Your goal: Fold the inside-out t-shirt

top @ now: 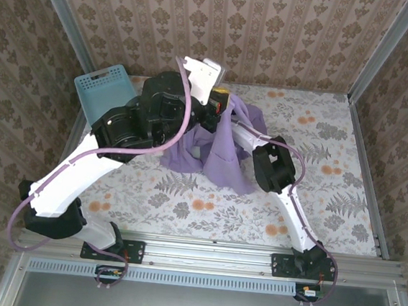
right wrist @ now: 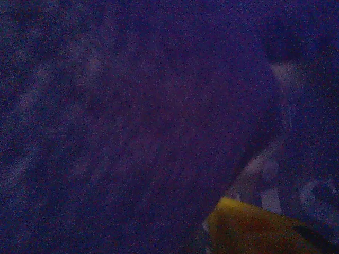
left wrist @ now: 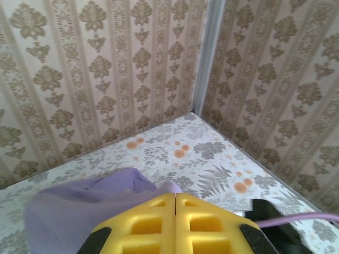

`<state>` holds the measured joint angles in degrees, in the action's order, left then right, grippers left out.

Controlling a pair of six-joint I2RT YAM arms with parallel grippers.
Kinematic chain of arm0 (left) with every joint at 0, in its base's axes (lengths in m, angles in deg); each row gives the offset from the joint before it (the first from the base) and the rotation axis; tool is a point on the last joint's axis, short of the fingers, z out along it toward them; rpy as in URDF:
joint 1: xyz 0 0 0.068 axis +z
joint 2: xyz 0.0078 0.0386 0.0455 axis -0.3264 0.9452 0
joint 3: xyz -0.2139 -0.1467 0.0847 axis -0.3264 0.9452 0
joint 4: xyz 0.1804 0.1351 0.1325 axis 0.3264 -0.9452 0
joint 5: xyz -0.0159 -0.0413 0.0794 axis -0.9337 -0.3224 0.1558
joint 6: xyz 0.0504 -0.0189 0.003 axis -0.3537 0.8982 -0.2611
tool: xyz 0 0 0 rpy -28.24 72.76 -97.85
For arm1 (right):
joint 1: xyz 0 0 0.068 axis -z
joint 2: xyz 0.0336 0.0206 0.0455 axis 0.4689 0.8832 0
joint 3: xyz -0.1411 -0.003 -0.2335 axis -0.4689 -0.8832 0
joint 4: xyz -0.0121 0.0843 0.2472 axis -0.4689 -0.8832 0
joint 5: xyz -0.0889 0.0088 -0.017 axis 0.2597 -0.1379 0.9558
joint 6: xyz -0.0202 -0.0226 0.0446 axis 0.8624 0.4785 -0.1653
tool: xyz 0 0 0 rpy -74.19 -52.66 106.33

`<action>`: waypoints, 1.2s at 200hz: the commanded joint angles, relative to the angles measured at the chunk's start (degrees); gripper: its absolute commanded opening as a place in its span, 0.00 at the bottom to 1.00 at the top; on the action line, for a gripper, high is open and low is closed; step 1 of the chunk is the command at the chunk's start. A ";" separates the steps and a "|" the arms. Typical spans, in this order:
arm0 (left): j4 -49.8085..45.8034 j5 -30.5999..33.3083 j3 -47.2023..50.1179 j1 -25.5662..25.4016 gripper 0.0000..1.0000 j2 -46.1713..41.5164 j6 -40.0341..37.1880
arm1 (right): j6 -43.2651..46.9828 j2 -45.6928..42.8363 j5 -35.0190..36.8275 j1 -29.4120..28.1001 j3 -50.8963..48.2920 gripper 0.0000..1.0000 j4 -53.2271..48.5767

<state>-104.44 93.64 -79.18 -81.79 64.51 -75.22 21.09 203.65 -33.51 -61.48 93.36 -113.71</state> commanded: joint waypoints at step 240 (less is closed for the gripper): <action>-2.19 -10.52 28.56 41.42 0.13 16.08 9.83 | 10.09 -65.46 -22.06 -7.35 -81.03 0.00 56.69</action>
<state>-108.18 88.19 -55.53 -39.02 84.81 -66.70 31.14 139.00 -53.97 -68.89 13.51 -58.56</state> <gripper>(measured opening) 0.063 0.065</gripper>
